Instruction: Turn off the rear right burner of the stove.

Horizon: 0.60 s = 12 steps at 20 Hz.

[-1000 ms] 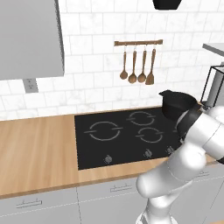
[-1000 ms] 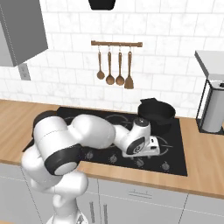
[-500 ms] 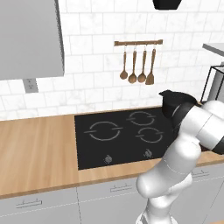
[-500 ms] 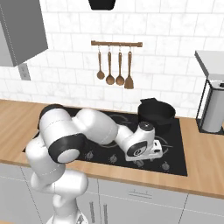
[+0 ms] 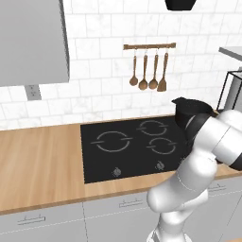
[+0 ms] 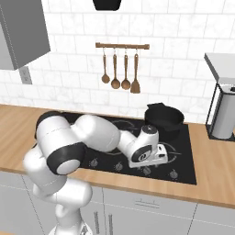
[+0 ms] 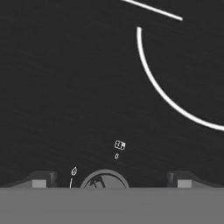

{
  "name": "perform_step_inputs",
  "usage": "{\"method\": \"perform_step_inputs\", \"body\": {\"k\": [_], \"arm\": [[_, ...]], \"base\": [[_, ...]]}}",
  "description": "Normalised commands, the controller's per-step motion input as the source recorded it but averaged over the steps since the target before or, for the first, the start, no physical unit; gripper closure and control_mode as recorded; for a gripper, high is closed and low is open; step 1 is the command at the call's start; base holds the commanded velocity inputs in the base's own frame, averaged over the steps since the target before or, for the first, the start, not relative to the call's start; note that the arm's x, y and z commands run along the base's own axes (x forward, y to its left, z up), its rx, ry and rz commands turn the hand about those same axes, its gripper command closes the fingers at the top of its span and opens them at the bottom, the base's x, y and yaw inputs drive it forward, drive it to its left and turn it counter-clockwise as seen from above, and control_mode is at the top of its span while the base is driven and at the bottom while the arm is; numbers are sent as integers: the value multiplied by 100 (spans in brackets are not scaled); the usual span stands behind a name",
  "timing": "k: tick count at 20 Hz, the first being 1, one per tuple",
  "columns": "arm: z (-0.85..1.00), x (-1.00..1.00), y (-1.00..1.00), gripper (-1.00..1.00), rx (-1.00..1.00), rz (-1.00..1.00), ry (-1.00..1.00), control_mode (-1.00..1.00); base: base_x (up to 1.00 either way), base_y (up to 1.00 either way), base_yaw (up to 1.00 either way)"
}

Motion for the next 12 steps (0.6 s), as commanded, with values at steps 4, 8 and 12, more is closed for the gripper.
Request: {"method": "perform_step_inputs", "body": {"k": [4, 8, 12], "arm": [[-7, -20, 3, -100, -2, 1, 0, -100], [-4, -23, 0, -100, 0, 0, 0, -100], [0, 9, 0, -100, 0, 0, 0, -100]], "base": [[0, 0, 0], [0, 0, 0], [0, 0, 0]]}}
